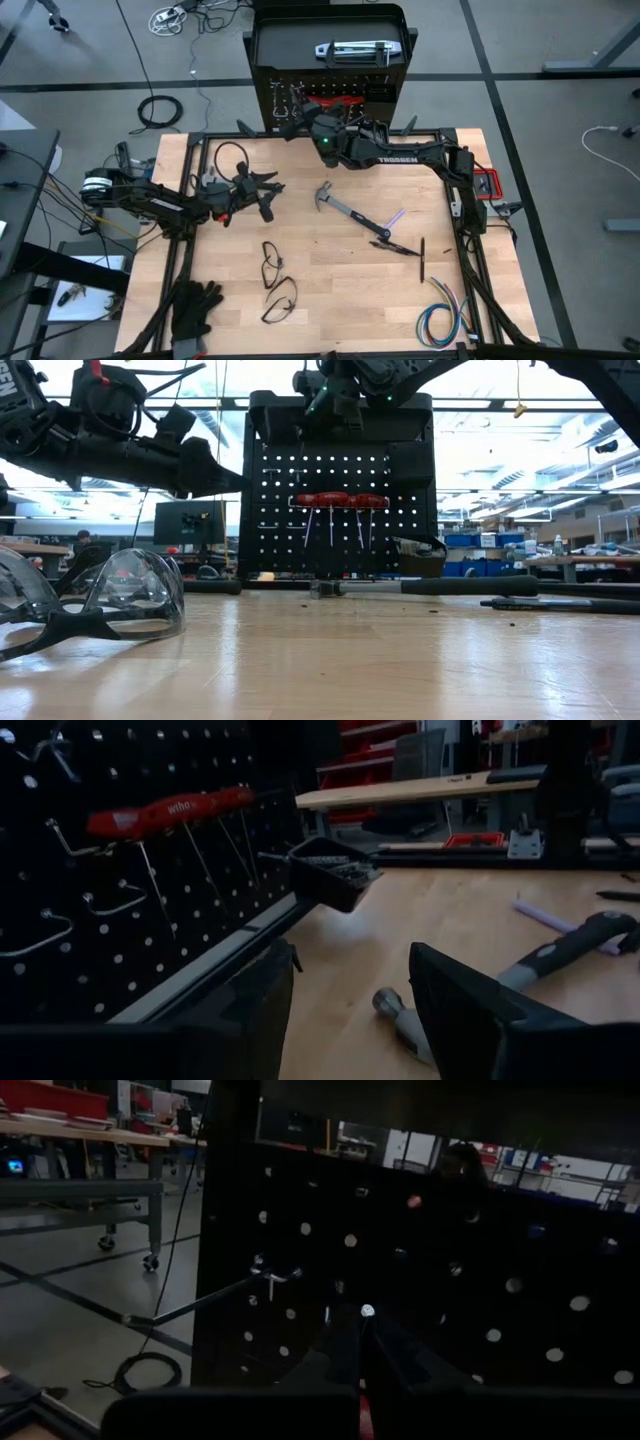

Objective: Hang tools onto peg board
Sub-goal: Hang the hook on the pegboard

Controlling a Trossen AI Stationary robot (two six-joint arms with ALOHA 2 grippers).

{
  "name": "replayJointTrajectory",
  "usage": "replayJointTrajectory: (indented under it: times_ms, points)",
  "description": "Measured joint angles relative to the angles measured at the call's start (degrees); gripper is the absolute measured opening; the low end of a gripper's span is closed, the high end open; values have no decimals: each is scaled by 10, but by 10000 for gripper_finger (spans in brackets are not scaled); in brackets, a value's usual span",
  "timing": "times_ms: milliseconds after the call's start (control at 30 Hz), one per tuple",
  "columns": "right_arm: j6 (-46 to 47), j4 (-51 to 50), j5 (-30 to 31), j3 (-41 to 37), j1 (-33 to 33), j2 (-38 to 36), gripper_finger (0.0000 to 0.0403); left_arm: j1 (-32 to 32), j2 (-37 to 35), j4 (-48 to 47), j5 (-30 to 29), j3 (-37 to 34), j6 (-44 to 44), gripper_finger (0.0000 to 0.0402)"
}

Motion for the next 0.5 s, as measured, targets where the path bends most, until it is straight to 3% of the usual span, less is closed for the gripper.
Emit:
replayJointTrajectory:
  times_ms: [500]
  points:
    - [-47,11,19,0,14,0,8,0,0,-31,-7,0,14,198]
